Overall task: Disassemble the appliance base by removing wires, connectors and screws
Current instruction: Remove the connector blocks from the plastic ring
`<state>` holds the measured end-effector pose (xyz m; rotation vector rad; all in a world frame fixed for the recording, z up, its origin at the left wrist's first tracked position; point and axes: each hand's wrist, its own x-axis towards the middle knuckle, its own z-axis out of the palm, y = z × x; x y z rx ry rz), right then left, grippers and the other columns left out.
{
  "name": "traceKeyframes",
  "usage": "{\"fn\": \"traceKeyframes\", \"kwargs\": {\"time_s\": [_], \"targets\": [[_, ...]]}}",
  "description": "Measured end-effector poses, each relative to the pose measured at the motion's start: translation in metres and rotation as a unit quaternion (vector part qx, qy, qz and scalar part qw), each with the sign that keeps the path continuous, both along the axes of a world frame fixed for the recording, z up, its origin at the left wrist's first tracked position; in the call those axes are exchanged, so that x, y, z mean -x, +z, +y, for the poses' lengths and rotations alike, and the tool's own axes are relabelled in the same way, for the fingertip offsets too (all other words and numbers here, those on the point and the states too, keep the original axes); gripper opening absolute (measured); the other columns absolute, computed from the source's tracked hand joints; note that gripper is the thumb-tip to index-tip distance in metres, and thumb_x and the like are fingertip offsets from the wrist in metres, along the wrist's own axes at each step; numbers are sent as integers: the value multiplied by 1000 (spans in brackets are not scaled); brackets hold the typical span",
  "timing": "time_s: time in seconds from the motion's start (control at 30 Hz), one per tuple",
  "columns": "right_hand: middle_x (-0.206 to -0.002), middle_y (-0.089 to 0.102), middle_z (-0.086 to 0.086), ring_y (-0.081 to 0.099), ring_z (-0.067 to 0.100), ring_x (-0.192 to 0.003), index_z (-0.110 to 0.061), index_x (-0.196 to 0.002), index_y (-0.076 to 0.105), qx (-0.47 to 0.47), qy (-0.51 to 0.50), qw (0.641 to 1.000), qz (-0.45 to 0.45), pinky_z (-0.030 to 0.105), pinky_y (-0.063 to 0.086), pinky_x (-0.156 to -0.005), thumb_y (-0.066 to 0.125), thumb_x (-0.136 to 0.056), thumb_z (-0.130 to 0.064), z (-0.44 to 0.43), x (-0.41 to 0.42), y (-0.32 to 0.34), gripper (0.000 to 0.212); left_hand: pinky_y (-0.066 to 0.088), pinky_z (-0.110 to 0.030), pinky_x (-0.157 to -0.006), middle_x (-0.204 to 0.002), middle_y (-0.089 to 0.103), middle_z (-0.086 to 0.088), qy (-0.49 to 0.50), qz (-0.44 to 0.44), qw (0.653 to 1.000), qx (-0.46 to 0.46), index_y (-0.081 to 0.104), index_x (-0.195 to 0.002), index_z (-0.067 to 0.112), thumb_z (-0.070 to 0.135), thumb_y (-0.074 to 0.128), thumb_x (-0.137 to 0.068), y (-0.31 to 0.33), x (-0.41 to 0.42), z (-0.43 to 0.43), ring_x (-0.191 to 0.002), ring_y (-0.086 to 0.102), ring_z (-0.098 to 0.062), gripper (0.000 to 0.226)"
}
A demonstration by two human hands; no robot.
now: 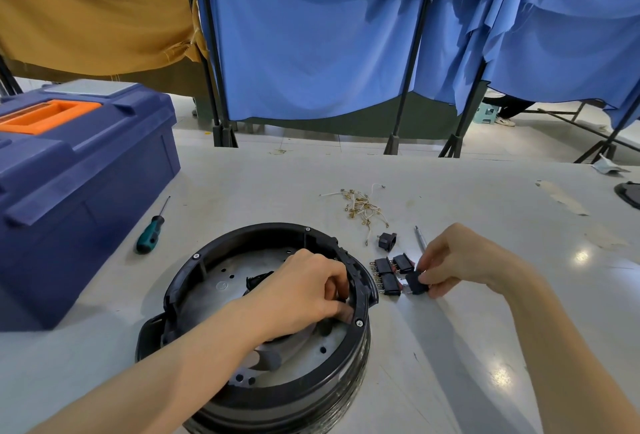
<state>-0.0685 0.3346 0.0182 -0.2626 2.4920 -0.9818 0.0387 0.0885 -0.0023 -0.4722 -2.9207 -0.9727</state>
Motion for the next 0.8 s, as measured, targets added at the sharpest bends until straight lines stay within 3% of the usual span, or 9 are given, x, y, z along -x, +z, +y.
{"fn": "traceKeyframes", "kwargs": {"time_s": [0.2, 0.33, 0.5, 0.67, 0.73, 0.8], "targets": [[-73, 73, 21, 74, 30, -66, 6, -81, 69, -5, -15, 1000, 8, 24, 58, -75, 70, -78, 7, -3, 2, -6, 4, 52, -31, -64, -56, 59, 11, -4, 8, 1000, 5, 70, -80, 18, 27, 79, -72, -1, 0, -1, -56, 55, -2, 15], [-69, 72, 20, 73, 30, -61, 6, -79, 67, -2, -30, 999, 36, 22, 55, -63, 70, -83, 0, -4, -2, 0, 8, 52, -31, -63, -57, 63, 8, -5, -7, 1000, -2, 69, -78, 18, 26, 79, -72, 0, 0, 0, -54, 57, -2, 14], [-63, 68, 21, 70, 35, -55, 4, -74, 67, 72, -13, 992, 100, 29, 55, -49, 67, -91, -14, -13, -17, 24, 24, 42, -14, -54, -45, 55, 18, 29, -16, 998, -45, 70, -75, 18, 13, 76, -77, 5, -2, -2, -46, 53, 2, 8], [-69, 72, 14, 71, 28, -58, -2, -85, 69, 92, 78, 991, 52, 25, 54, -51, 57, -97, -27, -46, -39, 27, 31, 53, -20, -58, -67, 69, -9, 66, -30, 986, -151, 70, -83, 11, 8, 64, -89, 22, -6, -7, -56, 65, -14, 9], [-69, 71, 10, 72, 27, -59, -7, -84, 65, 58, 102, 992, 41, 23, 53, -49, 52, -99, -30, -57, -42, 19, 31, 54, -22, -57, -69, 68, -9, 65, -44, 985, -155, 69, -86, 8, 18, 56, -96, 27, -10, -4, -56, 65, -16, 19], [-67, 71, 7, 71, 25, -56, -10, -84, 60, 4, 99, 994, 39, 16, 44, -41, 49, -101, -31, -62, -41, 10, 29, 51, -21, -54, -67, 67, -5, 62, -72, 986, -138, 68, -82, 8, 46, 49, -94, 31, -18, 1, -54, 63, -11, 44]]}}
